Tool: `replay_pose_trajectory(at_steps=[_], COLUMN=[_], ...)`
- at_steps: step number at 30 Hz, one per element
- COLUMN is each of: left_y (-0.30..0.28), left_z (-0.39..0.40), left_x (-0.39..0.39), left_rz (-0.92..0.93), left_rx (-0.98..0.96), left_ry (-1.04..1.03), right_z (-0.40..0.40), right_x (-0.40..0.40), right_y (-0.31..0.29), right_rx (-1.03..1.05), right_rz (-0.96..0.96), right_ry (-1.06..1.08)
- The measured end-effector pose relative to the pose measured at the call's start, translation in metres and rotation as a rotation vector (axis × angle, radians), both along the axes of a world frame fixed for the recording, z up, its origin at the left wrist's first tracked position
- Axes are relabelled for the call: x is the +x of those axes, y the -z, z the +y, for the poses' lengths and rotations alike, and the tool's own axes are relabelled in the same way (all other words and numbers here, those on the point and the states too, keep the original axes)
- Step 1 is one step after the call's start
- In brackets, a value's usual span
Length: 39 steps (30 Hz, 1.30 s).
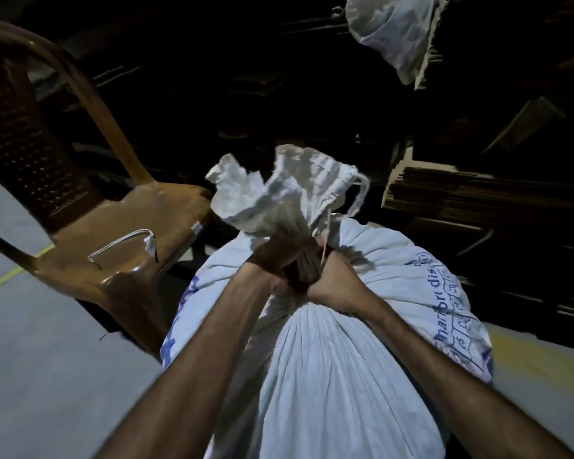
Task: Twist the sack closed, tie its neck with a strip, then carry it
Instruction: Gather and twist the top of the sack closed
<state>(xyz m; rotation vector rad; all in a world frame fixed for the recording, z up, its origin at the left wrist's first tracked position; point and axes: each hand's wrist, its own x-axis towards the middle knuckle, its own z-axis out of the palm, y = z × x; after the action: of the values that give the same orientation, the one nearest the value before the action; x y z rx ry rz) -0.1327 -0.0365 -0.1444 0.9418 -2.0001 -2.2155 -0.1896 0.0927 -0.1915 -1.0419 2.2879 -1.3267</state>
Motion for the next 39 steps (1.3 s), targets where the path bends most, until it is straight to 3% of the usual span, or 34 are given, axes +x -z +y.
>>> replay_pose_trajectory(at_steps=[3,10,12,14,16,19,21,25,30,34,36,39], left_y=[0.001,-0.009,-0.017,-0.026,-0.031,-0.006,0.002,-0.02,-0.028,-0.019,-0.004,0.022], left_z=[0.011,0.029,0.024,0.019,0.016,-0.012,-0.031,-0.028,-0.051,-0.08,-0.08,-0.054], left_x=[-0.003,0.006,0.008,0.002,-0.008,-0.04,-0.054,-0.043,-0.039,-0.012,0.006,0.044], left_rz=[0.055,-0.145,-0.164,-0.115,-0.017,0.076,0.04,-0.023,-0.158,-0.149,-0.055,0.276], left_rx=[-0.408,-1.084,-1.175,-1.051,-0.684,-0.229,0.027,0.234,0.162,-0.038,-0.242,-0.811], left_ry=[-0.076,-0.16,-0.199,-0.214,-0.285,-0.378,-0.41,-0.306,-0.025,0.109,-0.012,-0.379], right_z=[0.0,-0.02,-0.023,-0.024,-0.025,-0.025,-0.026,-0.027,-0.028,-0.028,-0.029,-0.028], right_x=[0.0,-0.019,-0.013,-0.007,-0.003,-0.001,0.002,0.009,0.01,0.011,0.011,0.01], right_y=[0.009,0.019,0.01,-0.001,-0.006,-0.003,-0.002,-0.007,-0.005,-0.01,-0.013,-0.012], right_rx=[-0.19,0.07,0.059,0.094,0.26,0.187,0.166,0.19,0.171,0.168,0.158,0.145], right_rz=[-0.037,-0.15,-0.142,-0.142,-0.218,-0.174,-0.12,-0.111,-0.151,-0.219,-0.252,-0.311], right_ry=[0.006,0.052,0.086,0.07,-0.008,0.195,0.236,0.244,0.31,0.349,0.381,0.411])
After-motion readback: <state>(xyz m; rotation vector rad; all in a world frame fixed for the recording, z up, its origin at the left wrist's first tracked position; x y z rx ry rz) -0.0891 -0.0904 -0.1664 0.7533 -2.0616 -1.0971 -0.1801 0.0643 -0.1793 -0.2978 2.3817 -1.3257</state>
